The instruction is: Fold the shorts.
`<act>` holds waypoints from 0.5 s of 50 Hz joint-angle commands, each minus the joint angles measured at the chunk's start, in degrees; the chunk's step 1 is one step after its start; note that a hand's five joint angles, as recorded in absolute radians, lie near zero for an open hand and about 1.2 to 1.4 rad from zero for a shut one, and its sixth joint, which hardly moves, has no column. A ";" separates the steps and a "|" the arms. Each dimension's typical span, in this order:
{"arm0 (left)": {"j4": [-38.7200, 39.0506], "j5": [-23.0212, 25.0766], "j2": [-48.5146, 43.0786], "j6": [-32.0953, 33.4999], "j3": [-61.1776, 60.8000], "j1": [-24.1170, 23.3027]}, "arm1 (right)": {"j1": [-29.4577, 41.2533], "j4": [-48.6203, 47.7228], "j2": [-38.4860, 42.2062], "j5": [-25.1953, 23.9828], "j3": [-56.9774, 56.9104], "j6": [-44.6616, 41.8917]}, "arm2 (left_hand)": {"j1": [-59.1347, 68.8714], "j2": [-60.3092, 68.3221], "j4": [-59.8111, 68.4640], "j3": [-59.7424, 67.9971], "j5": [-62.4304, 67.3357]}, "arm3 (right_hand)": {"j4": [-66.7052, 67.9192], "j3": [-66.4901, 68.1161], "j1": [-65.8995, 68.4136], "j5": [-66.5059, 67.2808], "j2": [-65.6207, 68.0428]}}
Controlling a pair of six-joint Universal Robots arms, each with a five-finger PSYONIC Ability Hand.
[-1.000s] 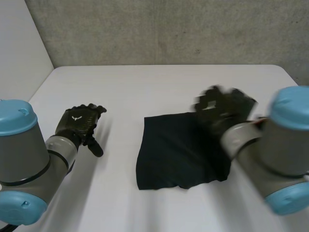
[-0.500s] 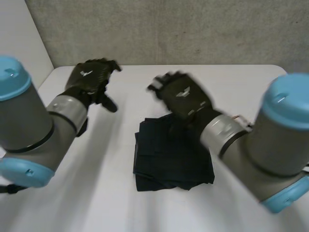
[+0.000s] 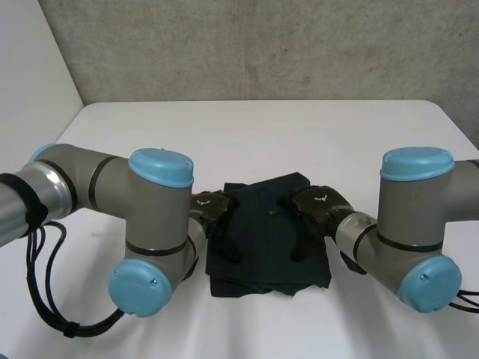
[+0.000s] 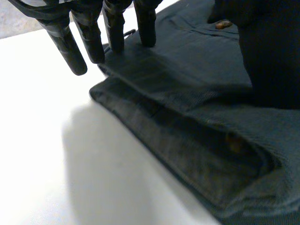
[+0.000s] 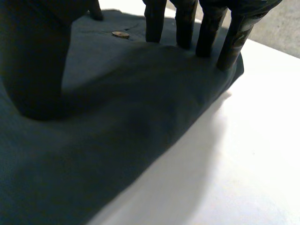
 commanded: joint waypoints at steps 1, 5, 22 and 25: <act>-0.38 0.20 1.75 2.93 -1.55 0.02 | 0.14 -0.02 -1.42 3.18 -0.10 -3.76 | -4.33 -3.49 -3.48 -3.82 -3.33 | -3.52 -1.58 -1.76 -3.65 -2.58; -1.34 0.38 9.54 2.85 -1.72 0.02 | 0.14 -0.11 -7.82 3.10 -0.10 -3.40 | -4.51 -3.66 -3.65 -3.99 -3.50 | -3.52 -1.58 -1.76 -3.65 -2.58; -16.27 12.33 40.17 2.23 1.96 20.13 | -5.30 11.66 -31.92 18.57 -7.75 1.78 | -2.32 -1.47 -1.46 -1.80 -1.31 | -3.52 -1.58 -1.76 -3.65 -2.58; -21.11 13.91 40.08 1.62 2.58 21.73 | -5.66 11.84 -32.01 17.87 -7.57 1.96 | -3.16 -2.32 -2.30 -2.65 -2.15 | -3.52 -1.58 -1.76 -3.65 -2.58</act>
